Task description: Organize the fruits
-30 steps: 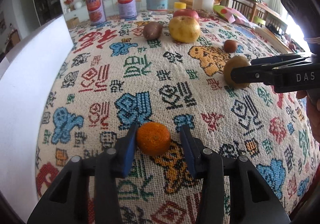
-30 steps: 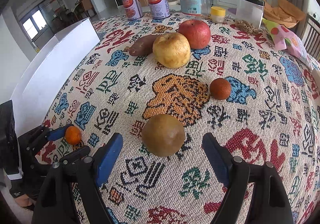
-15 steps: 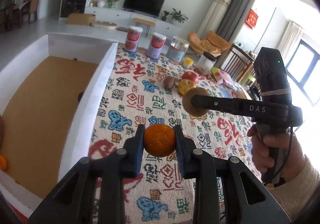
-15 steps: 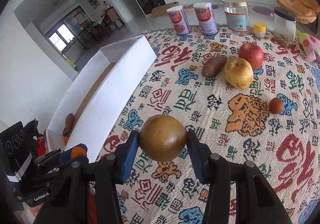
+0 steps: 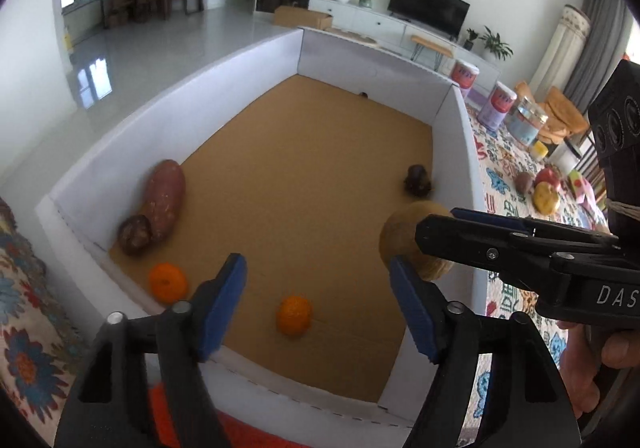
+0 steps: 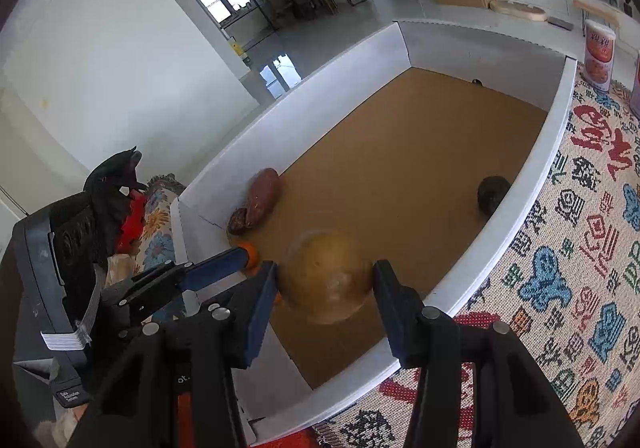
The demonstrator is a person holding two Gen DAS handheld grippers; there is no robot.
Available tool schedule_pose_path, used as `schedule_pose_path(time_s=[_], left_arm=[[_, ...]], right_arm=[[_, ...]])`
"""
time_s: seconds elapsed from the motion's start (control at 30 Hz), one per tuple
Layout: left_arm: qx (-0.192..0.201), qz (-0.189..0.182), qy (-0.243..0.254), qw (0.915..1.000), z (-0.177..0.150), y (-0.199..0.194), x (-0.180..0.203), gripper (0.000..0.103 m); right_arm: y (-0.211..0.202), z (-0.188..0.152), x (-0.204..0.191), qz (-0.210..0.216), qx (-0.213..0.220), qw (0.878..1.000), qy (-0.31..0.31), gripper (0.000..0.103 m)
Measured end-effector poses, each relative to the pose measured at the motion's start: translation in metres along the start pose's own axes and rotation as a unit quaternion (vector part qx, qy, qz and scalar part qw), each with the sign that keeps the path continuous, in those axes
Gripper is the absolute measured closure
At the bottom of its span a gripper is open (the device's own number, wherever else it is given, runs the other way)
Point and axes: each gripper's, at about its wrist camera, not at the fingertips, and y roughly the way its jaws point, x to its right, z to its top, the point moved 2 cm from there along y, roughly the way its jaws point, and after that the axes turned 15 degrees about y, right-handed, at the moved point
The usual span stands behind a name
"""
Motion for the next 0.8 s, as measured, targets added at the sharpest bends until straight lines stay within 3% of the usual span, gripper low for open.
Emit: schedule_pose_path(time_s=[0.07, 0.2, 0.23, 0.3, 0.37, 0.47, 0.6, 0.67, 0.8], left_arm=[[0.009, 0.008, 0.008, 0.9999, 0.001, -0.003, 0.007, 0.021], [0.043, -0.005, 0.039, 0.9983, 0.008, -0.015, 0.036, 0.018], [0.052, -0.014, 0.051, 0.9973, 0.010, -0.018, 0.050, 0.015], [0.067, -0.039, 0.077, 0.9940, 0.012, -0.024, 0.081, 0.010], [0.069, -0.072, 0.101, 0.9899, 0.012, -0.021, 0.117, 0.009], [0.044, -0.122, 0.148, 0.9805, 0.010, -0.003, 0.177, 0.007], [0.013, -0.172, 0.209, 0.9626, 0.004, 0.035, 0.258, 0.007], [0.001, -0.185, 0.226, 0.9564, 0.002, 0.057, 0.287, 0.007], [-0.006, -0.151, 0.246, 0.9574, 0.008, 0.100, 0.323, 0.007]], right_arm=[[-0.003, 0.000, 0.004, 0.011, 0.016, 1.000, 0.012, 0.053], [-0.047, 0.001, 0.030, 0.008, 0.084, 0.996, 0.021, 0.026], [-0.060, -0.002, 0.040, -0.003, 0.100, 0.995, 0.016, 0.017], [-0.085, -0.016, 0.071, -0.048, 0.128, 0.991, 0.005, 0.010], [-0.104, -0.035, 0.114, -0.115, 0.142, 0.983, 0.005, 0.008], [-0.131, -0.073, 0.196, -0.221, 0.140, 0.965, 0.028, 0.008], [-0.180, -0.116, 0.299, -0.327, 0.147, 0.930, 0.079, 0.008], [-0.203, -0.132, 0.334, -0.352, 0.164, 0.914, 0.114, 0.008], [-0.233, -0.154, 0.376, -0.365, 0.208, 0.891, 0.173, 0.008]])
